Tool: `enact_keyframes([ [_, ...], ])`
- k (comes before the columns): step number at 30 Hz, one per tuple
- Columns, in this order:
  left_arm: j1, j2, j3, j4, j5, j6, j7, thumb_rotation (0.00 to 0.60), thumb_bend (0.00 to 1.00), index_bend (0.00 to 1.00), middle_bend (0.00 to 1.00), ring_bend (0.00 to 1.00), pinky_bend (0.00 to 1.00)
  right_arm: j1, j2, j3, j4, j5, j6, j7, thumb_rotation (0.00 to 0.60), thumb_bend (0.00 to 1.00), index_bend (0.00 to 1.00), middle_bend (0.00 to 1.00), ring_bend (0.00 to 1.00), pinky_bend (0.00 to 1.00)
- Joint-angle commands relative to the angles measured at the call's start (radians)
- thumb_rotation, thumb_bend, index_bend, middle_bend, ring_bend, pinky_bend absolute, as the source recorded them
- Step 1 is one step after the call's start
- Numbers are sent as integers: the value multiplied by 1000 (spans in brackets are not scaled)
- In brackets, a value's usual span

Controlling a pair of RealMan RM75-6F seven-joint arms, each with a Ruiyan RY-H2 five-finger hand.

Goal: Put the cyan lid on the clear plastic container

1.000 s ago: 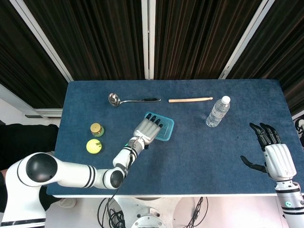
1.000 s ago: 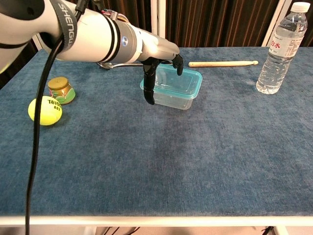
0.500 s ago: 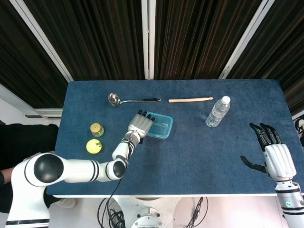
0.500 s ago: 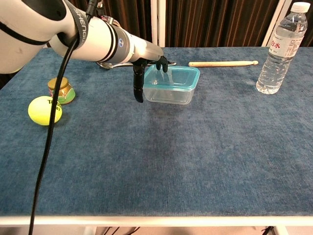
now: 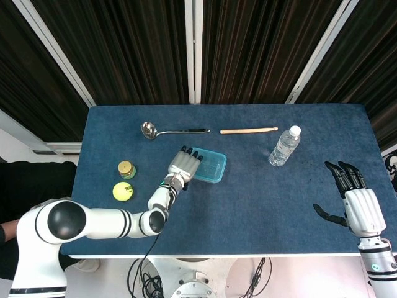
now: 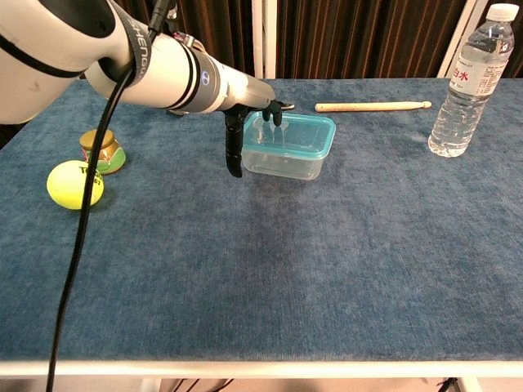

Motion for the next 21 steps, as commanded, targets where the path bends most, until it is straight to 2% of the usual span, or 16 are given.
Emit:
enact_keyframes([
  [1, 4, 9, -2, -13, 11, 9, -11, 600, 28, 121, 111, 0, 6, -3, 2, 0, -1, 0, 4, 0, 600, 121, 0, 126, 59, 79],
  [6, 40, 64, -16, -117, 121, 69, -67, 600, 28, 121, 111, 0, 6, -3, 5, 3, -4, -4, 8, 0, 600, 122, 0, 126, 59, 79],
  [11, 70, 104, 5, -223, 218, 126, -82, 600, 28, 121, 111, 0, 6, 3, 3, 1, -6, -12, 2, -3, 600, 121, 0, 126, 58, 79],
  [21, 101, 112, 46, -316, 266, 198, -69, 600, 28, 134, 111, 0, 5, 2, 0, -2, -8, -17, 3, -5, 600, 122, 0, 126, 59, 79],
])
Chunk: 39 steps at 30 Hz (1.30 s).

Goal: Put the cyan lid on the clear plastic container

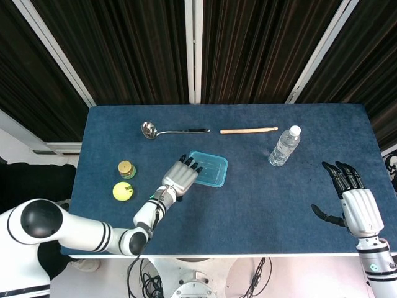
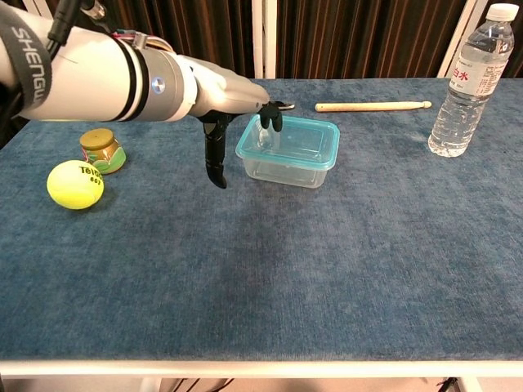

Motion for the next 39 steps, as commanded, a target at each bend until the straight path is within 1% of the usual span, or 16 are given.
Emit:
enact_keyframes([
  [1, 10, 6, 10, -26, 3, 19, 3, 600, 28, 134, 111, 0, 5, -2, 1, -1, -1, -2, 4, 0, 600, 121, 0, 126, 59, 79],
  [6, 29, 0, 32, -60, 10, 53, 16, 600, 28, 135, 111, 0, 4, -5, 2, -2, 0, -3, 7, 1, 600, 120, 0, 126, 59, 79],
  [11, 35, -31, 38, -36, 3, 50, 28, 600, 28, 135, 111, 0, 4, -4, -1, -3, 0, -8, 7, 2, 600, 121, 0, 126, 58, 79],
  [15, 37, -58, 44, -18, 0, 70, 53, 600, 28, 135, 111, 0, 4, -6, -1, -5, -1, -10, 10, 2, 600, 121, 0, 126, 59, 79],
  [22, 42, -70, 34, -22, -7, 84, 76, 600, 28, 135, 111, 0, 4, -8, -2, -7, 1, -12, 12, 5, 600, 121, 0, 126, 58, 79],
  [26, 56, -46, 18, -44, 23, 95, 58, 600, 28, 135, 111, 0, 4, -11, 0, -6, 3, -15, 19, 10, 600, 120, 0, 126, 59, 79],
  [28, 83, -8, -6, -78, 65, 93, 3, 600, 28, 135, 111, 0, 4, -14, 3, -6, 5, -15, 25, 15, 600, 120, 0, 126, 58, 79],
  [30, 130, 45, -32, -118, 138, 99, -87, 600, 28, 135, 111, 0, 5, -18, 6, -6, 9, -10, 27, 23, 600, 121, 0, 126, 59, 79],
  [33, 221, 132, -43, -169, 268, 130, -221, 600, 25, 135, 111, 0, 6, -19, 8, -5, 24, 5, 21, 45, 600, 121, 0, 128, 59, 79],
  [36, 327, 204, -21, -178, 400, 204, -331, 600, 21, 144, 111, 0, 6, -15, 12, -2, 53, 24, 5, 78, 600, 124, 0, 129, 58, 79],
  [39, 436, 257, 17, -144, 500, 288, -420, 600, 19, 161, 111, 0, 3, -4, 15, 4, 93, 37, -16, 111, 600, 140, 0, 118, 52, 78],
])
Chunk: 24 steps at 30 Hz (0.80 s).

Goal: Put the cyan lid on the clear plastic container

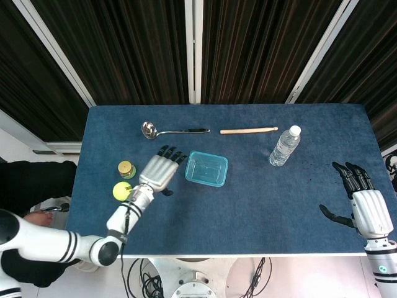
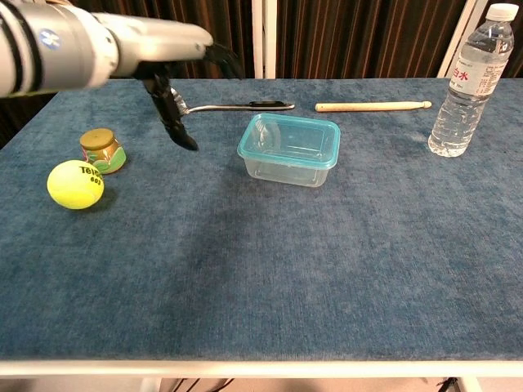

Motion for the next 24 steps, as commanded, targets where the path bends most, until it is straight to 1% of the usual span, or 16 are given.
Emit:
enact_keyframes([
  [1, 185, 116, 45, 18, 171, 131, -174, 600, 19, 166, 111, 0, 1, 14, 4, 6, 45, 19, -30, 35, 600, 146, 0, 107, 40, 73],
  [3, 259, 152, 67, 53, 206, 160, -248, 600, 18, 171, 111, 0, 0, 26, 1, 9, 79, 35, -56, 40, 600, 154, 0, 65, 10, 38],
  [5, 322, 177, 86, 87, 253, 185, -321, 600, 18, 175, 112, 0, 0, 34, -11, 13, 109, 52, -74, 33, 600, 158, 0, 27, 0, 4],
  [6, 365, 189, 98, 114, 290, 209, -370, 600, 18, 176, 112, 0, 0, 39, -21, 15, 128, 60, -85, 29, 600, 160, 0, 17, 0, 0],
  [9, 473, 200, 143, 195, 403, 289, -459, 600, 18, 176, 112, 0, 0, 50, -45, 10, 168, 50, -100, 38, 600, 163, 0, 4, 0, 0],
  [11, 542, 201, 172, 247, 465, 350, -487, 600, 18, 176, 113, 0, 0, 55, -54, 1, 188, 28, -101, 49, 600, 167, 0, 1, 0, 0],
  [13, 598, 202, 185, 275, 497, 398, -502, 600, 18, 176, 115, 0, 0, 56, -60, -2, 201, 15, -93, 50, 600, 170, 0, 0, 0, 0],
  [15, 654, 208, 195, 283, 523, 443, -513, 600, 18, 176, 115, 0, 0, 52, -66, -3, 207, 5, -78, 39, 600, 171, 0, 0, 0, 0],
  [20, 755, 241, 204, 241, 573, 499, -561, 600, 18, 174, 115, 0, 0, 36, -65, -16, 190, -23, -41, 18, 600, 174, 0, 0, 0, 0],
  [24, 823, 228, 208, 237, 632, 548, -550, 600, 18, 174, 115, 0, 0, 12, -83, -25, 194, -41, 5, -1, 600, 173, 0, 0, 0, 0],
])
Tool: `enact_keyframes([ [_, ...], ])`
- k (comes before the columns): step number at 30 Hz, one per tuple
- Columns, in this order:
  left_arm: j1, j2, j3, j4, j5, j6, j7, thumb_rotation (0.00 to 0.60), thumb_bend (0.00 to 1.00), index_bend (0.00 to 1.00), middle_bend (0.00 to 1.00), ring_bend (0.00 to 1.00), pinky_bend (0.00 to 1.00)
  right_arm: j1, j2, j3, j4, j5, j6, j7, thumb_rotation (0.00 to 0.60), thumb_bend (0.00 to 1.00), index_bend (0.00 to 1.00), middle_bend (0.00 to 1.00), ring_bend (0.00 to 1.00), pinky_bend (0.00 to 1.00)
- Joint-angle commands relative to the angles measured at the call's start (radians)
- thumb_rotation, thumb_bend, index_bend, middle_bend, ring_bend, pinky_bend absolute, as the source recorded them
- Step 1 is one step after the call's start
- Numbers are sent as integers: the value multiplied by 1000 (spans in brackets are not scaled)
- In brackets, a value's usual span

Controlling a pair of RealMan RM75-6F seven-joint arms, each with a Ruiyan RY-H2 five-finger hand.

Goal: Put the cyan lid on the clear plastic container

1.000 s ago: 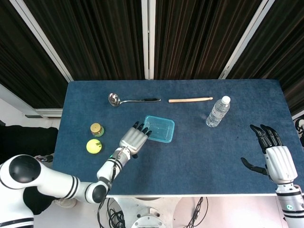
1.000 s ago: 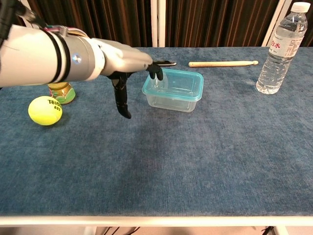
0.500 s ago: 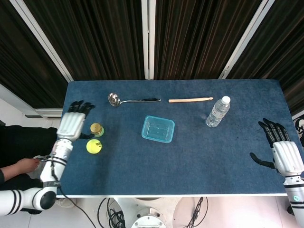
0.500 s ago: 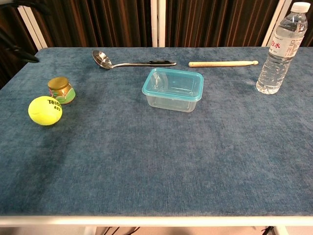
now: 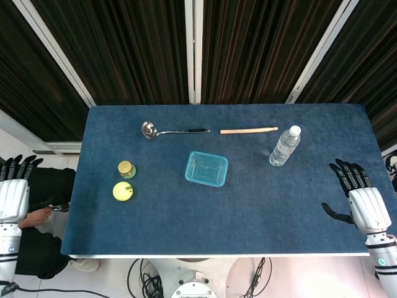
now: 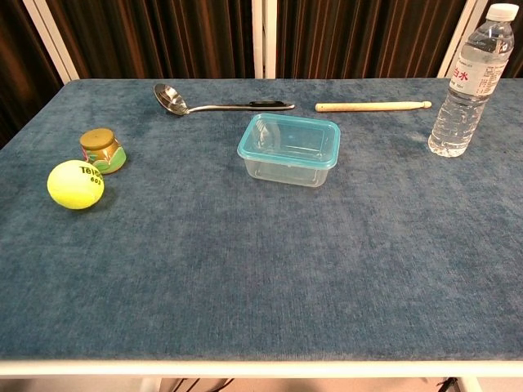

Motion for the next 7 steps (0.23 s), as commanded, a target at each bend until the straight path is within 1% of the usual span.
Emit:
enact_keyframes([
  [1, 54, -8, 8, -7, 53, 42, 11, 600, 18, 174, 115, 0, 0, -23, -21, -9, 8, -13, 38, -14, 600, 173, 0, 0, 0, 0],
  [7, 115, -22, 13, -20, 117, 56, 57, 600, 18, 174, 115, 0, 0, -71, -54, -35, 20, -26, 96, -31, 600, 173, 0, 2, 0, 0],
])
